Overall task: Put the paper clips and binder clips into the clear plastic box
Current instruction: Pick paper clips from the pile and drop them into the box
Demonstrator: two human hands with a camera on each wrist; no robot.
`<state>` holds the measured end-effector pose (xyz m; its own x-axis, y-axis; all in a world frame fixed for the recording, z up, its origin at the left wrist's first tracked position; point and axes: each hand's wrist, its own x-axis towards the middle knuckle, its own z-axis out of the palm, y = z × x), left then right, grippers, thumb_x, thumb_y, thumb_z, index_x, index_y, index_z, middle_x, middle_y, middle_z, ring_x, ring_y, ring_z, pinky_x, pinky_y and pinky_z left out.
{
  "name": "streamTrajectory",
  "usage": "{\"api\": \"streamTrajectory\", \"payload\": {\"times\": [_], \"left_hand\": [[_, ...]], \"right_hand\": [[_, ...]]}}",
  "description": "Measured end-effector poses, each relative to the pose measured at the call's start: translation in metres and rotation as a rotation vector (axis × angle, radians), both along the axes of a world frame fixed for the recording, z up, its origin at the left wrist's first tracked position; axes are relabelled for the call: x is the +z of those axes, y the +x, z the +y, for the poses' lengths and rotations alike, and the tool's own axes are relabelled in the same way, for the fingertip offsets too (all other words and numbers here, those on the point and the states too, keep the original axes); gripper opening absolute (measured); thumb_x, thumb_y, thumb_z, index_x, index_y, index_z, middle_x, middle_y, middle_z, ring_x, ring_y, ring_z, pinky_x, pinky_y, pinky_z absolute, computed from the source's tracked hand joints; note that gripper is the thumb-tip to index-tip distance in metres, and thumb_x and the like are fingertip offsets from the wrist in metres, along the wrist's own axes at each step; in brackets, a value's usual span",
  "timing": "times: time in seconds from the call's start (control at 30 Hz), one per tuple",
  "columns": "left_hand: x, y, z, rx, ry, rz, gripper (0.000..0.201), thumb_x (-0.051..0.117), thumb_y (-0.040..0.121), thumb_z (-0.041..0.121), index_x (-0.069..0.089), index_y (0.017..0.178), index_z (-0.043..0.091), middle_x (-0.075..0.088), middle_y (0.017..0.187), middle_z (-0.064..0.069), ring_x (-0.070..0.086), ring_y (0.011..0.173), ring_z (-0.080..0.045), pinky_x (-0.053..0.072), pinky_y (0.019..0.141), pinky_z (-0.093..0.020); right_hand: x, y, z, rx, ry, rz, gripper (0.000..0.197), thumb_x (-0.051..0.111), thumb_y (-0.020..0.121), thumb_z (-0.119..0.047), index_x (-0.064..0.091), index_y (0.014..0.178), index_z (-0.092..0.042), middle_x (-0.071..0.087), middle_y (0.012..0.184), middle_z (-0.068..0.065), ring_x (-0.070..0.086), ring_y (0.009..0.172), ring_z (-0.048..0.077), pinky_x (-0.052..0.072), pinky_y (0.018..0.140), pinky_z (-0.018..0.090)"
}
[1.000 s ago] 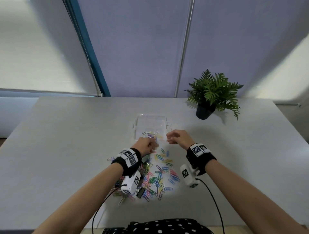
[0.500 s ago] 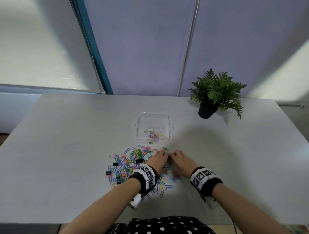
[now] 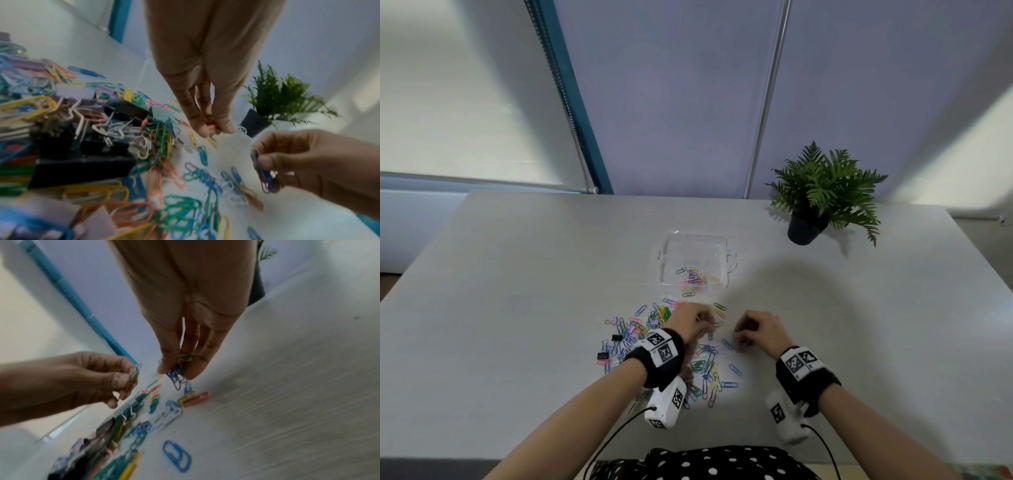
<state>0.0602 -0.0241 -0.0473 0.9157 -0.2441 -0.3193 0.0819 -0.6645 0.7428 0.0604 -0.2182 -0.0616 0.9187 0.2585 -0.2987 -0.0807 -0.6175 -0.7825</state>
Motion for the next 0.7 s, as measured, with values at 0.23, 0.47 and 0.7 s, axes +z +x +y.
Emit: {"api": "streamTrajectory", "payload": {"times": [0.23,0.47,0.7], "left_hand": [[0.030,0.031,0.022,0.163,-0.056,-0.046,0.013,0.061,0.084,0.003,0.059,0.076,0.012,0.057,0.066,0.002,0.055,0.052,0.002,0.045,0.051,-0.003],[0.046,0.088,0.036,0.157,0.201,-0.124,0.014,0.057,0.085,0.004,0.066,0.094,-0.002,0.069,0.100,-0.022,0.066,0.090,-0.033,0.053,0.085,-0.035],[0.041,0.083,0.041,-0.011,0.271,-0.045,0.024,0.059,0.088,0.011,0.065,0.110,0.004,0.067,0.114,-0.013,0.059,0.110,-0.025,0.042,0.095,-0.028]], "right_hand": [[0.010,0.010,0.006,-0.131,0.231,0.112,0.018,0.068,0.074,0.005,0.061,0.068,-0.011,0.064,0.064,0.009,0.062,0.047,0.005,0.053,0.051,0.017],[0.030,0.027,0.020,-0.159,0.383,0.125,0.015,0.065,0.076,0.008,0.059,0.072,-0.005,0.060,0.066,0.013,0.062,0.048,0.007,0.054,0.051,0.018],[0.036,0.038,0.021,-0.197,0.437,0.155,0.014,0.065,0.076,0.007,0.059,0.071,-0.005,0.059,0.066,0.013,0.061,0.052,0.012,0.055,0.052,0.020]]}}
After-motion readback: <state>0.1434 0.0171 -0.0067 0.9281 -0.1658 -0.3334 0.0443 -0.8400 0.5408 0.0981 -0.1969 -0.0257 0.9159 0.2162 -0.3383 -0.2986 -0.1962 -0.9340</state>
